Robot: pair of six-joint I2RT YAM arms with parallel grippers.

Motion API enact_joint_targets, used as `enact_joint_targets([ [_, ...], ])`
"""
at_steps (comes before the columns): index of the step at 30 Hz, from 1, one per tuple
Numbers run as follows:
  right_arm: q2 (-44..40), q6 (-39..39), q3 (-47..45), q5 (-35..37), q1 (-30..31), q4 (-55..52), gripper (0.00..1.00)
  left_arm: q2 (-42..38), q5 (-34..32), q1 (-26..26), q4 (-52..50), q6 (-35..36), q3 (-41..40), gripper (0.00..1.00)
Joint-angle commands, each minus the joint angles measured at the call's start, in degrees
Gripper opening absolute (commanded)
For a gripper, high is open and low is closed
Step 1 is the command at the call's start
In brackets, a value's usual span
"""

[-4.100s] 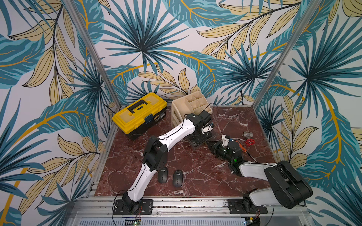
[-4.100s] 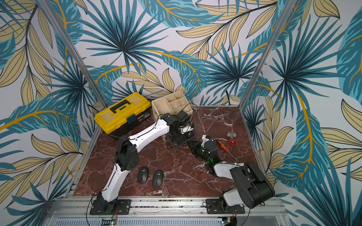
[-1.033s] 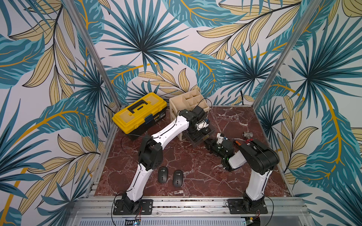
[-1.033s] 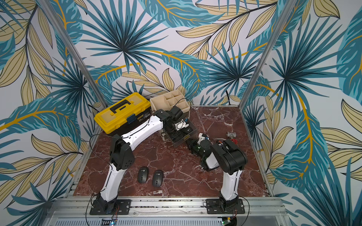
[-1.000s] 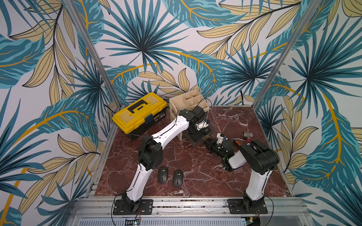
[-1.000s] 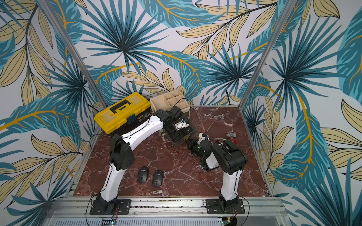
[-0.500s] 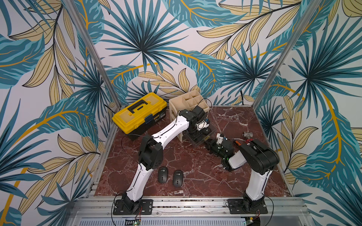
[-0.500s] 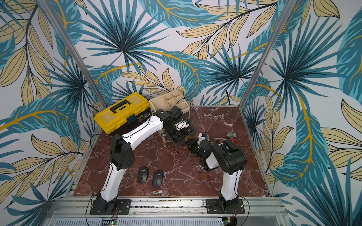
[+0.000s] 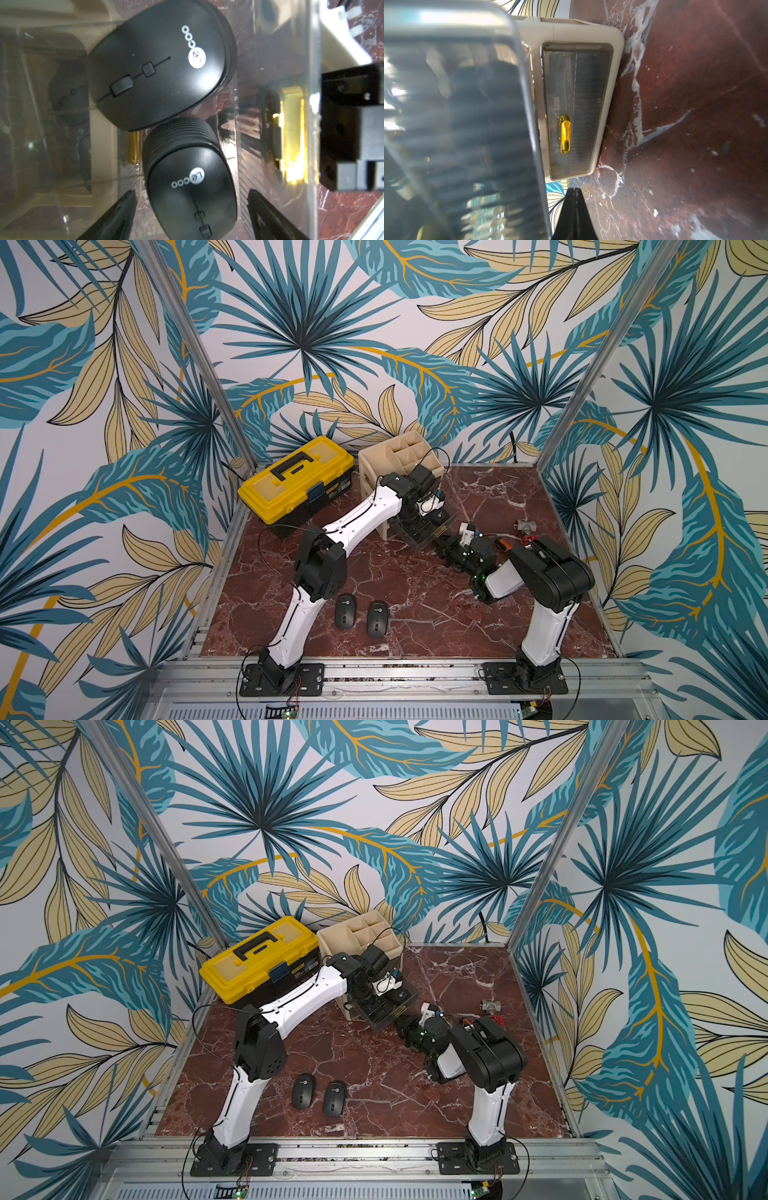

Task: Take the mice out of the drawer
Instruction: Pick up the mouse from the drawer.

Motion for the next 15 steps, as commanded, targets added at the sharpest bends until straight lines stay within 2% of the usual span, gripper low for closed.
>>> enact_joint_targets([
  [1, -3.15, 0.07, 1.36, -1.29, 0.21, 5.95, 0.00, 1.83, -0.48, -2.15, 0.91, -0.82, -0.13, 0.78],
  [10, -3.33, 0.18, 1.36, -1.34, 0.22, 5.97, 0.00, 0.75, -5.65, -2.65, 1.58, -1.36, -0.58, 0.64],
  [15, -3.50, 0.14, 1.34, -1.43, 0.20, 5.95, 0.00, 0.56, -5.35, -2.83, 1.68, -1.11, -0.30, 0.49],
])
